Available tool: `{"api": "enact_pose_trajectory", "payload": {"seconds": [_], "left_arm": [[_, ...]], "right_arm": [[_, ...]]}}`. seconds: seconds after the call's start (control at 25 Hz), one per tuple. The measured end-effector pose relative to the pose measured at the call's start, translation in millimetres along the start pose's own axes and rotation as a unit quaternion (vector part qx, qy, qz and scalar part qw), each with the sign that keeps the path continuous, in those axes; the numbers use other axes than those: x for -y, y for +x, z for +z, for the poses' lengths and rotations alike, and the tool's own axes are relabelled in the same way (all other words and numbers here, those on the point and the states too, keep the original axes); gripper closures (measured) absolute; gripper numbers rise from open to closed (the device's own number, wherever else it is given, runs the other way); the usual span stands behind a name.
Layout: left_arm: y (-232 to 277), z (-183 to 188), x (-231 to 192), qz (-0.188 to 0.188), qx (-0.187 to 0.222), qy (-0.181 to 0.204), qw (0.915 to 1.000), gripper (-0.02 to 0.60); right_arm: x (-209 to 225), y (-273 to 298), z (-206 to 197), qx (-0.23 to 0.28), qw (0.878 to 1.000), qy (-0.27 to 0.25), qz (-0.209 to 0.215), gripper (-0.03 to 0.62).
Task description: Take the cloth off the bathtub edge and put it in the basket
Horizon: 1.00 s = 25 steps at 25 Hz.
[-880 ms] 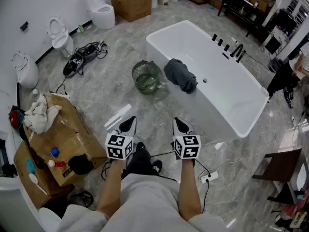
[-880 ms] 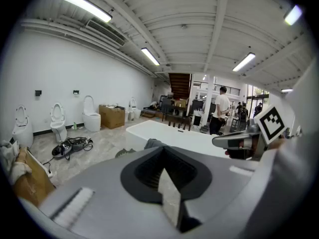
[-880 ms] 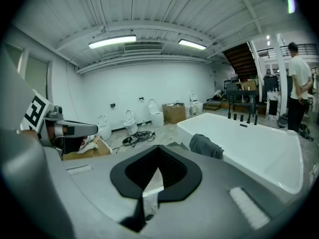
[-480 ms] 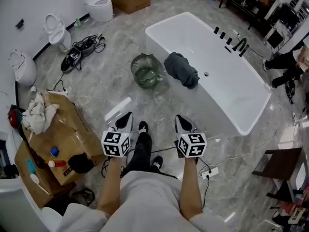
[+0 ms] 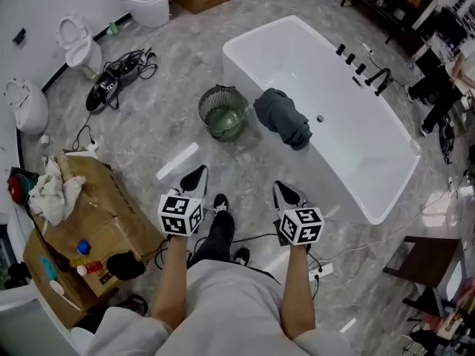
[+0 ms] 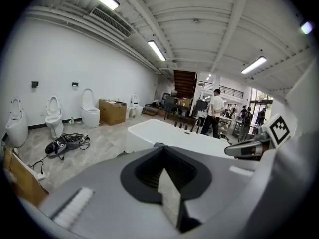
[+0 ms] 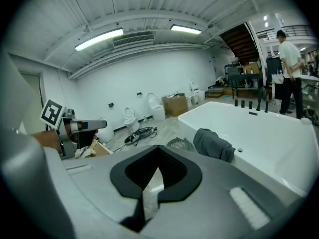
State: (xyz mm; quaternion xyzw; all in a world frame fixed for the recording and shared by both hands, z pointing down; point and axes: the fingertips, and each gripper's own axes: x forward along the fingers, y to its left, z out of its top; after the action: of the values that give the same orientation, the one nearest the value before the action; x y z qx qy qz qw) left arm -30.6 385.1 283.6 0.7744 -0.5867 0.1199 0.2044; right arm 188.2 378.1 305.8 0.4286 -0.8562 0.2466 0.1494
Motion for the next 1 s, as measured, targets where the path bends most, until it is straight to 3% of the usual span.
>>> {"api": "enact_pose_trajectory", "payload": {"seconds": [0.2, 0.52, 0.8, 1.0], "left_arm": [[55, 28, -44, -0.022, 0.007, -0.037, 0.9991, 0.523], [115, 55, -120, -0.022, 0.007, -0.052, 0.9984, 0.523], [139, 50, -144, -0.030, -0.007, -0.057, 0.9979, 0.523], [166, 47, -146, -0.030, -0.027, -0.055, 0.9977, 0.523]], "right_arm": [[21, 50, 36, -0.019, 1.000, -0.014, -0.009, 0.599], [29, 136, 64, -0.050, 0.998, -0.011, -0.032, 0.597], [37, 175, 65, -0.059, 0.997, -0.007, -0.055, 0.598], [57, 191, 79, -0.019, 0.999, 0.009, -0.043, 0.598]]}}
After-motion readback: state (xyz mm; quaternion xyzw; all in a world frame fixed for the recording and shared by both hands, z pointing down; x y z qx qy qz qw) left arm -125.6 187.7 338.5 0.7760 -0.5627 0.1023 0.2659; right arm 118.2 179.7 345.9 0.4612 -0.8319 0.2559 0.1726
